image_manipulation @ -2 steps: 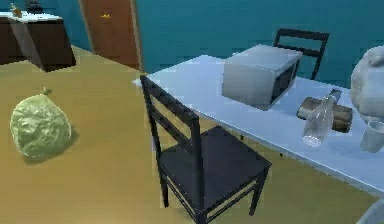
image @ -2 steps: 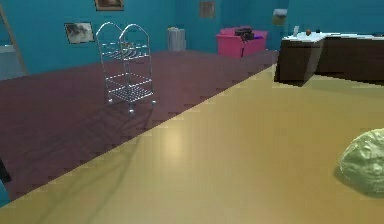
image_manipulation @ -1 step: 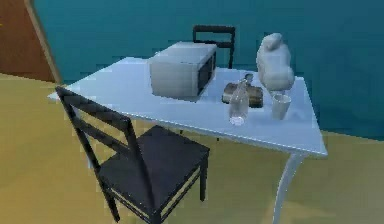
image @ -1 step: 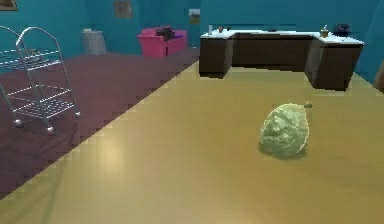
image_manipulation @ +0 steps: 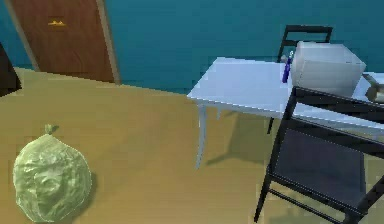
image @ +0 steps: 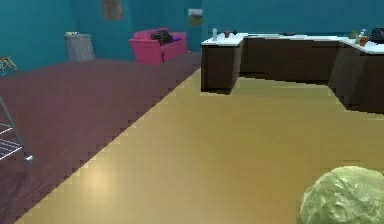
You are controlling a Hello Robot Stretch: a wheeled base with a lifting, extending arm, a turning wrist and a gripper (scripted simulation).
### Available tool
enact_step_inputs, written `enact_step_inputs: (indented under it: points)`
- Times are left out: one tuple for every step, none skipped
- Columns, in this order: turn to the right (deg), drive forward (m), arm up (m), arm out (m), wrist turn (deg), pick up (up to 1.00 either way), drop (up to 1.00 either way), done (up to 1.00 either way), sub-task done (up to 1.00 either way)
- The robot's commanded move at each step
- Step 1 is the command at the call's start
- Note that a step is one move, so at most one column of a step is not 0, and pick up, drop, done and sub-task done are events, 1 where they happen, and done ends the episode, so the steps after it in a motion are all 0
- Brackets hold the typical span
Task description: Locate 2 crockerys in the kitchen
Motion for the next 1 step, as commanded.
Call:
enact_step_inputs:
  points:
    - [3.0,0.00,0.00,0.00,0.0,0.00,0.00,0.00,0.00]
